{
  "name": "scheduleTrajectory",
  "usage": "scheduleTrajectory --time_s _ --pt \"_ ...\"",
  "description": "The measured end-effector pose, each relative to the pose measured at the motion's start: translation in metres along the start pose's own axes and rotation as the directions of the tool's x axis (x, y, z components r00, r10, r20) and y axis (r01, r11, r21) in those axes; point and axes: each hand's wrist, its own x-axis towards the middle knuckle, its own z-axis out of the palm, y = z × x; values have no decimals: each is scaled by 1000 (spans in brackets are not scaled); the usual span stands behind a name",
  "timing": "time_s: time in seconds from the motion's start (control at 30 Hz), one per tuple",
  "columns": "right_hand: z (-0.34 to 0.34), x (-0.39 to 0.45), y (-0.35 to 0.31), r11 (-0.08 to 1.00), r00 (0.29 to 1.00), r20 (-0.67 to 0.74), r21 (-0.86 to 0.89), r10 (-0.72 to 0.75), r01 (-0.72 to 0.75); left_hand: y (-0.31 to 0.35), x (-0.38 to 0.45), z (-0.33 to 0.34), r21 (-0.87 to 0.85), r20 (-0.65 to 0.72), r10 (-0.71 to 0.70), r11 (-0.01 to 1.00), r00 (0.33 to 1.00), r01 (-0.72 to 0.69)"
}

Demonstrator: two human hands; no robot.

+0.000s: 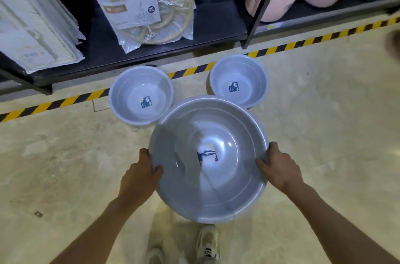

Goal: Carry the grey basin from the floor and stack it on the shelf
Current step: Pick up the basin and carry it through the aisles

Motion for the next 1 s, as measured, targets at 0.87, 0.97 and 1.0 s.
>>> scheduleTrajectory --time_s 0.87,0.97,1.0 --pt "112 247 52 979 965 166 -64 201 -193 44 224 169 241 166 -95 969 982 53" --pt "128 261 59 981 967 182 -104 181 -164 35 230 187 221 159 -112 972 981 75" --pt "133 264 61 981 966 185 -112 178 -159 32 231 193 214 159 -120 973 980 84"
